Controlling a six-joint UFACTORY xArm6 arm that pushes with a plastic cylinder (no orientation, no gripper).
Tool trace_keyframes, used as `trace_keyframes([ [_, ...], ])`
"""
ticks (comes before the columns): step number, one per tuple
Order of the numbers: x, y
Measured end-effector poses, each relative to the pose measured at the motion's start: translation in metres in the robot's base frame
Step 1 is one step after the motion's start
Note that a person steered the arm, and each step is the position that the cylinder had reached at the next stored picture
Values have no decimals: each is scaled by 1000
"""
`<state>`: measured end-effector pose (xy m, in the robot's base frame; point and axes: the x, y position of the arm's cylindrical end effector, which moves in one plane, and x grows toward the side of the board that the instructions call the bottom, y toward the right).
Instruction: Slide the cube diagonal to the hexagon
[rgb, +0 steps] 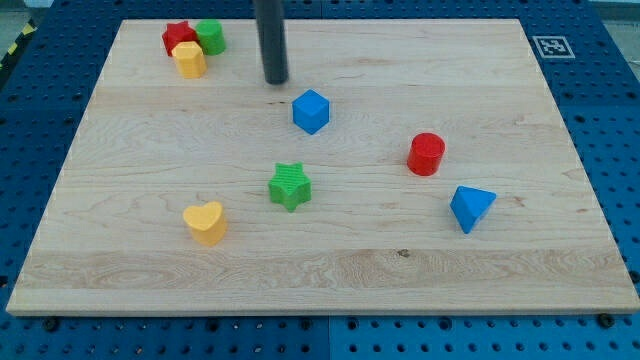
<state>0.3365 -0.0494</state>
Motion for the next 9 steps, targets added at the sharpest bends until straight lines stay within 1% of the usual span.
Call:
trace_keyframes([
  [2,58,-18],
  [3,95,5],
  [4,116,57],
  [5,98,70],
  [6,63,47],
  [9,18,5],
])
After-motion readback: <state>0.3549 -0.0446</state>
